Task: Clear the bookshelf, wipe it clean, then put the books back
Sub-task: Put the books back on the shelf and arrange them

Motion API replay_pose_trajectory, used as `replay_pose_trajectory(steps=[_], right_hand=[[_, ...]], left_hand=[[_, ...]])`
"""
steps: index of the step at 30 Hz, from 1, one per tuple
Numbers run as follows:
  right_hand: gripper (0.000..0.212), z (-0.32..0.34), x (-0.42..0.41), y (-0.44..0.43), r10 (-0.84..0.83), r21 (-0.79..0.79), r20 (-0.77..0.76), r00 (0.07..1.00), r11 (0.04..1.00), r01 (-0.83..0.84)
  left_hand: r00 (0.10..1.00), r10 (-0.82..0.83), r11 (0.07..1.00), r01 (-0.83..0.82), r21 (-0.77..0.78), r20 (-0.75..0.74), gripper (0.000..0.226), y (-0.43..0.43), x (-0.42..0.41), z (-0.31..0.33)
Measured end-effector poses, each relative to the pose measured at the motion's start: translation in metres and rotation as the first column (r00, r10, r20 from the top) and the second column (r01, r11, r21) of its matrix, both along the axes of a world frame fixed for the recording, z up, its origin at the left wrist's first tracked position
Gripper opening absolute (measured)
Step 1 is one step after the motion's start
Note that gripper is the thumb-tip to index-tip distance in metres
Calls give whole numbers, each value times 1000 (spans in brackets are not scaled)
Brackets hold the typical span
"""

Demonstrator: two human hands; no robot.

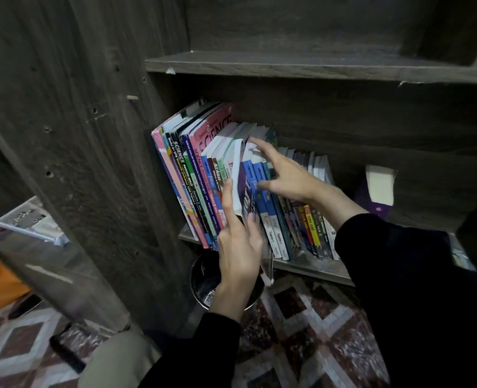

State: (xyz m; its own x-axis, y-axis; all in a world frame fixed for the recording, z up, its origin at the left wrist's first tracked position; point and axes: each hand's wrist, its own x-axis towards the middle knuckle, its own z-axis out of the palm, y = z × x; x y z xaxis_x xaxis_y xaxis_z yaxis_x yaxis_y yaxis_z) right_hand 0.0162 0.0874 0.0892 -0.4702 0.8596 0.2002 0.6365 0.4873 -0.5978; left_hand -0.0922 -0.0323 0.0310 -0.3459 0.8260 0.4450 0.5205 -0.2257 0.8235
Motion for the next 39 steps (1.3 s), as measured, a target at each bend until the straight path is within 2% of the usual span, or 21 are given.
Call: replay_pose_trajectory(steps=[2,5,8,11,14,19,22,27,32,36,39], right_hand=[[94,0,7,3,-21,-47,44,999,999,23],[97,-8,18,11,-62,-127,100,993,989,74],[96,-17,24,16,-79,-167,125,989,981,100],[91,-17,27,18,-66,-93,270,961,991,94],[79,-19,31,17,-74,55,399,914,997,56],[65,-29,35,15,-145,272,471,870,962,13],[69,-30,38,15,-180,275,551,815,961,27],[65,-30,55,6,-223,283,528,819,956,78],[63,-29,73,0,-246,313,519,819,946,85],[60,-30,81,-2,-256,330,515,818,940,86],[58,-31,85,-3,-261,346,505,823,934,83]], left_hand=[[1000,-3,999,4,-54,26,71,-4,-7,8],[999,28,990,-25,-140,20,62,-18,-19,30],[998,52,989,-55,-136,-24,49,-36,-28,56],[994,43,994,-52,-95,-96,43,-44,-32,76],[993,16,996,-26,-82,-115,40,-50,-33,91],[987,-10,999,16,38,-162,41,-65,-36,114],[987,-30,996,43,76,-159,42,-64,-35,122],[985,-59,987,81,137,-164,40,-47,-24,126],[983,-82,985,105,135,-164,40,-9,-10,124],[970,-96,992,112,61,-222,42,31,-4,124],[950,-55,998,51,-21,-308,45,57,-3,128]])
